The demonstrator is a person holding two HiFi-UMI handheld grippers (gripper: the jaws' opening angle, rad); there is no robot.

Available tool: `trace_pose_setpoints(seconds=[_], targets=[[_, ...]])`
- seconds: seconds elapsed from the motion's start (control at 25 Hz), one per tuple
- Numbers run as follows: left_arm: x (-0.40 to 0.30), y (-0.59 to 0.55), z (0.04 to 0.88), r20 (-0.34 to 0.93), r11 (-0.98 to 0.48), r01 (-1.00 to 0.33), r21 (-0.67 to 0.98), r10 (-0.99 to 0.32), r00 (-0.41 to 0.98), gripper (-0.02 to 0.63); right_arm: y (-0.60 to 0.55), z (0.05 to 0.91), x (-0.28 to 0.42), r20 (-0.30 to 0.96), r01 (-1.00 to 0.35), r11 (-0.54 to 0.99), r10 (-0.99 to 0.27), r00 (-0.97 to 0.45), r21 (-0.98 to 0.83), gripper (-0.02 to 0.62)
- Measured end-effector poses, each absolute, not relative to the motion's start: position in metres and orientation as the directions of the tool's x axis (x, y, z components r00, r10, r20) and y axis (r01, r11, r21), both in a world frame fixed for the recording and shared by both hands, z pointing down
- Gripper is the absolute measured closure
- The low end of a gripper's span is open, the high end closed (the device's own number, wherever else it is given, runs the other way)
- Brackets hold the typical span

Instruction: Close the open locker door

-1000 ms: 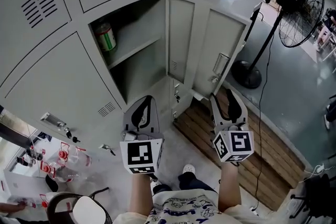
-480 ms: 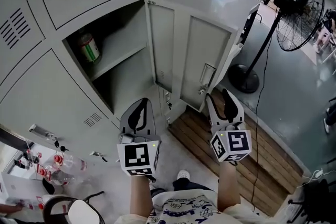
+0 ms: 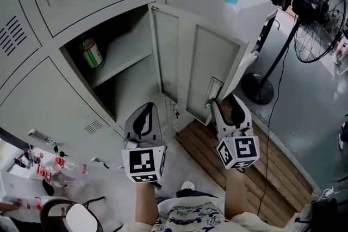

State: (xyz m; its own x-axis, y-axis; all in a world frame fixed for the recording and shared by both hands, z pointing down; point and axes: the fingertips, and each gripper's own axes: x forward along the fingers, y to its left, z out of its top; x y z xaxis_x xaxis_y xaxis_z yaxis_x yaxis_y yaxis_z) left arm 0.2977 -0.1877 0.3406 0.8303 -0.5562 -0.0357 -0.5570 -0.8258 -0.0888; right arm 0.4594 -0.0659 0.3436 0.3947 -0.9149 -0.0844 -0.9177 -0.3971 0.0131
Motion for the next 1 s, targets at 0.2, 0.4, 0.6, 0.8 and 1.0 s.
trace_pose_setpoints(seconds=[0.2,0.4,0.6,0.8,1.0], targets=[[0.304,-0.190,0.339,-0.034,-0.816,-0.570,-0.095,-0.570,0.821,0.603,-0.076,0.346,0.464,-0.083,-0.932,-0.363,-0.929,0.360,0.011,0.370],[0.308,-0.193,0.343,-0.026,-0.808,-0.582,-0.097,-0.582,0.813,0.603,-0.082,0.347,0.465,-0.086,-0.945,-0.327,-0.942,0.325,0.013,0.370],[0.312,-0.190,0.344,-0.022,-0.805,-0.584,-0.103,-0.586,0.810,0.603,-0.084,0.347,0.465,-0.093,-0.952,-0.306,-0.948,0.304,0.009,0.414],[0.312,-0.188,0.345,-0.015,-0.802,-0.588,-0.107,-0.590,0.808,0.603,-0.085,0.348,0.462,-0.096,-0.959,-0.282,-0.955,0.281,0.004,0.492],[0.310,-0.186,0.346,-0.015,-0.795,-0.596,-0.112,-0.598,0.801,0.603,-0.086,0.348,0.457,-0.092,-0.968,-0.251,-0.964,0.249,0.010,0.492]])
